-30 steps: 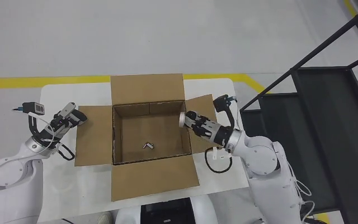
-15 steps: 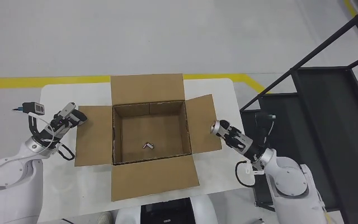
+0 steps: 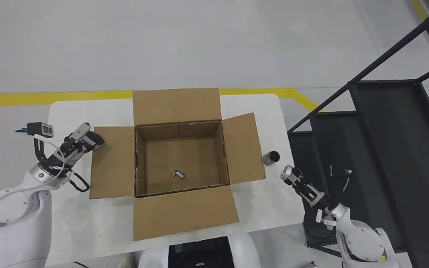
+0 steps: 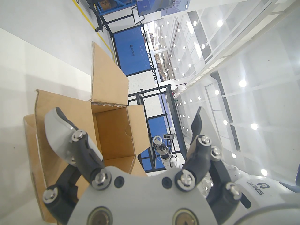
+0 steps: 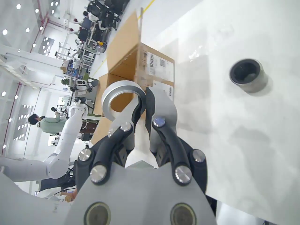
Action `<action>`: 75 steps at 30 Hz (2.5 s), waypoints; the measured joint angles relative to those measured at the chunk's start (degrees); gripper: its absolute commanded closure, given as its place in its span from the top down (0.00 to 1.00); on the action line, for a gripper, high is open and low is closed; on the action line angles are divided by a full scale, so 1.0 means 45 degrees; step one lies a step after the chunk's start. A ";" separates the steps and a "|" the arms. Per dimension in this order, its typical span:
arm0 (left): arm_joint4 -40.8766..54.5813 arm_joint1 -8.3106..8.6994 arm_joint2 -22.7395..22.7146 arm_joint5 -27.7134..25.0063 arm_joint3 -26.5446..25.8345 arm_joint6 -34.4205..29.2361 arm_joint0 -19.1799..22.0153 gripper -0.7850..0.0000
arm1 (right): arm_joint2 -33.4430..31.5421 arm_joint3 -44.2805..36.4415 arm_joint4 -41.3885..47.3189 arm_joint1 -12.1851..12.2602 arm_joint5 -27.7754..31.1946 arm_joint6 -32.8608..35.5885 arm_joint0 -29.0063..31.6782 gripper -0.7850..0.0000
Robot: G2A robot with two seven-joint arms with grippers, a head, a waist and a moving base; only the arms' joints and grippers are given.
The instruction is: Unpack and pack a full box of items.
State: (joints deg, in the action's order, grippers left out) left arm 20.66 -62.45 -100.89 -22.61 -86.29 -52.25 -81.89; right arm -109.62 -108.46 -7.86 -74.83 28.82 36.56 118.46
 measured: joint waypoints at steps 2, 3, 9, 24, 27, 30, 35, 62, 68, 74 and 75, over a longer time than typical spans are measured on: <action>0.0000 0.0000 0.0000 0.0000 0.0000 0.0000 0.0000 1.00 | 0.0156 0.0306 -0.0712 0.0017 -0.0695 -0.0159 -0.0146 0.00; 0.0000 0.0000 0.0000 0.0000 0.0000 0.0000 0.0000 1.00 | 0.0259 0.0395 -0.1071 0.0021 -0.1040 -0.0240 -0.0228 0.00; 0.0000 0.0000 0.0000 0.0000 0.0000 0.0000 0.0000 1.00 | 0.1133 0.1062 -0.2918 0.0031 -0.3085 -0.0750 -0.0917 0.00; 0.0000 0.0000 0.0000 0.0000 0.0000 0.0000 0.0000 1.00 | 0.3129 0.0973 -0.8537 0.0139 -0.9221 0.0300 -0.2297 0.00; 0.0000 0.0000 0.0000 0.0000 0.0000 0.0000 0.0000 1.00 | 0.3694 0.1051 -0.9516 0.0140 -1.0118 0.0622 -0.2846 0.00; 0.0000 0.0000 0.0000 0.0000 0.0000 0.0000 0.0000 1.00 | 0.4228 0.1193 -1.0321 0.0127 -1.0883 0.0934 -0.3405 0.00; 0.0000 0.0000 0.0000 0.0000 0.0000 0.0000 0.0000 1.00 | 0.4961 0.1600 -1.1733 0.0109 -1.2227 0.1596 -0.4161 0.00; 0.0000 0.0000 0.0000 0.0000 0.0000 0.0000 0.0000 1.00 | 0.5580 -0.0494 -1.4359 0.0037 -1.4597 0.2052 -0.3426 1.00; 0.0000 0.0000 0.0000 0.0000 0.0000 0.0000 0.0000 1.00 | 0.5285 -0.3523 -1.4710 -0.0018 -1.5268 0.0683 -0.1744 1.00; 0.0000 0.0000 0.0000 0.0000 0.0000 0.0000 0.0000 1.00 | 0.5331 -0.5706 -1.4404 -0.0107 -1.4360 -0.2914 -0.0560 1.00; 0.0000 0.0000 0.0000 0.0000 0.0000 0.0000 0.0000 1.00 | 0.5435 -0.5815 -1.4405 -0.0123 -1.4201 -0.3492 -0.0510 1.00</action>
State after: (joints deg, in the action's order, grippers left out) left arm 20.66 -62.45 -100.89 -22.61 -86.29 -52.25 -81.89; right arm -85.17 -134.63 -72.69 -75.39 -35.09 20.84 116.17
